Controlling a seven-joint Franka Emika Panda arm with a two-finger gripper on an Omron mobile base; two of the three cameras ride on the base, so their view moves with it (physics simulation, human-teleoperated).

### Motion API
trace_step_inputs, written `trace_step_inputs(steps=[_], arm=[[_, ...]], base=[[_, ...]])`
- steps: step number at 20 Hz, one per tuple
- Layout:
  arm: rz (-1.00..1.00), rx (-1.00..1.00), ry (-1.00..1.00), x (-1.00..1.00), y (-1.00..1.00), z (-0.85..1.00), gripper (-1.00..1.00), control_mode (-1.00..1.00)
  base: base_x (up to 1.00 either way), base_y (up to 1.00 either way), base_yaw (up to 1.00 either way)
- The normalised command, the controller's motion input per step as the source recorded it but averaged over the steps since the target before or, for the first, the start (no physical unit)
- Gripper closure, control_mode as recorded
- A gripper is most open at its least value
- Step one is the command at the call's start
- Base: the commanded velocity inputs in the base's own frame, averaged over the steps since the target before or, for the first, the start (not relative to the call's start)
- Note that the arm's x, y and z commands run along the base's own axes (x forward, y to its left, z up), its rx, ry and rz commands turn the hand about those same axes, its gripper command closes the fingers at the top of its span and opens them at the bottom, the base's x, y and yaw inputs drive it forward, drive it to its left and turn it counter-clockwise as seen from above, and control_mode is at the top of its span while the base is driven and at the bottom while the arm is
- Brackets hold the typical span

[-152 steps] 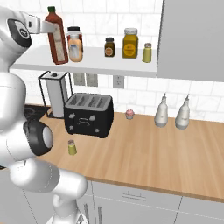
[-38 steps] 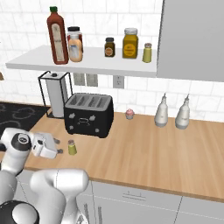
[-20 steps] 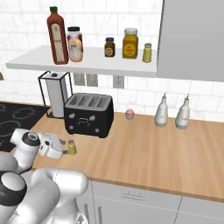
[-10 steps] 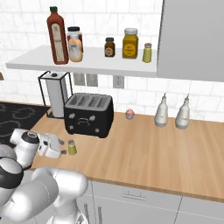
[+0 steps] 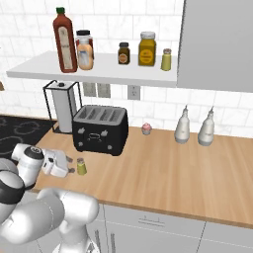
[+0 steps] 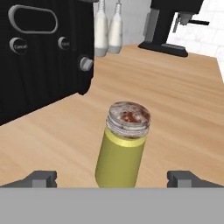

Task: Put the shaker and condiment bottle from the counter next to their counterparts in the cabinet.

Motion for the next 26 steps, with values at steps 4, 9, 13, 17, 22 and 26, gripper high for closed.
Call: trace_step_inputs(steps=[4, 9, 13, 17, 22, 26], arm=[[0.00, 0.00, 0.00, 0.00, -0.14, 0.00, -1.00, -1.00], [-0.02, 0.00, 0.00, 0.00, -0.30, 0.00, -1.00, -1.00], [-0.03, 0.00, 0.00, 0.10, -0.28, 0.00, -1.00, -1.00], [0.00, 0.00, 0.00, 0.48, -0.11, -0.06, -1.00, -1.00], [0.00, 0.00, 0.00, 0.40, 0.00, -0.13, 1.00, -1.00], [0.00, 0.00, -0.05, 0.05, -0.06, 0.20, 1.00, -1.00]], base=[[0.00, 0.00, 0.00], [0.00, 0.00, 0.00], [0.00, 0.00, 0.00], [0.00, 0.00, 0.00], [0.00, 0.00, 0.00], [0.00, 0.00, 0.00]])
